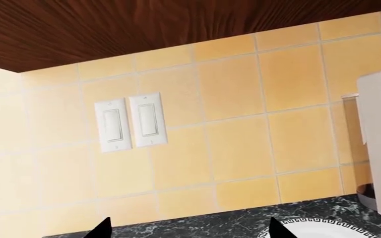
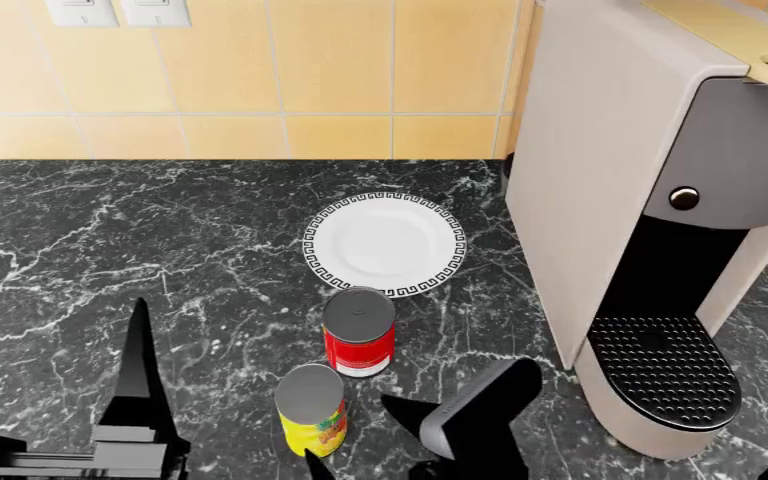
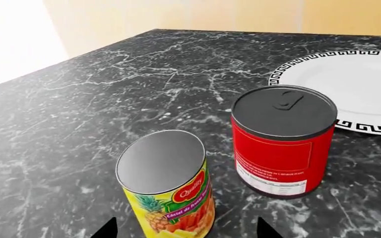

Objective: Pick the cans from the counter and place them in their designated side in the cabinet.

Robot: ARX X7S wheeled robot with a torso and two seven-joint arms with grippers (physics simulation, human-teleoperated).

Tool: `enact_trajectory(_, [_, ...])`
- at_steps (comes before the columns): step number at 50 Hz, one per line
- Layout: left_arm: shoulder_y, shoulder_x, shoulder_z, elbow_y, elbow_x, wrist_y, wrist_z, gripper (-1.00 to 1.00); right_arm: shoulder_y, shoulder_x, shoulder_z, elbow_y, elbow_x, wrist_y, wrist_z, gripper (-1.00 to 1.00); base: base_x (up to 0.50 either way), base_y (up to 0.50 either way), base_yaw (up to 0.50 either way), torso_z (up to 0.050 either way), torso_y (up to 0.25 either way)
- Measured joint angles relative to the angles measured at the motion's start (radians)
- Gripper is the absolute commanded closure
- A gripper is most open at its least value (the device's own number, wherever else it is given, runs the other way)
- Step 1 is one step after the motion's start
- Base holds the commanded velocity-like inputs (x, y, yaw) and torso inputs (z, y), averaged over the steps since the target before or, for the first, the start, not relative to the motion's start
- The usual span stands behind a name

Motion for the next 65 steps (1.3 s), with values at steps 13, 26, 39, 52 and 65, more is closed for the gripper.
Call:
enact_trajectory(13, [0.046,0.006,-0.054,0.000,-0.010,-0.010,0.000,-1.00,0.013,-0.030,0.020,-0.021,0.010,0.023,0.017,-1.00,0.00,0.00,0.00,0.000,0.000])
enact_trajectory(26, [0.065,0.006,-0.073,0.000,-0.011,-0.015,0.000,-1.00,0.023,-0.050,0.037,-0.008,0.047,0.034,0.003,-1.00,0.00,0.00,0.00,0.000,0.000])
enact_trajectory(39, [0.079,0.013,-0.097,0.000,-0.024,-0.024,0.000,-1.00,0.035,-0.071,0.055,0.024,0.099,0.044,-0.028,-1.00,0.00,0.00,0.00,0.000,0.000])
enact_trajectory(52, [0.084,0.017,-0.110,0.000,-0.032,-0.028,0.000,-1.00,0.039,-0.090,0.071,0.061,0.150,0.053,-0.063,-1.00,0.00,0.00,0.00,0.000,0.000])
enact_trajectory(65, [0.112,0.015,-0.134,0.000,-0.029,-0.033,0.000,-1.00,0.036,-0.099,0.085,0.090,0.184,0.058,-0.090,-1.00,0.00,0.00,0.00,0.000,0.000])
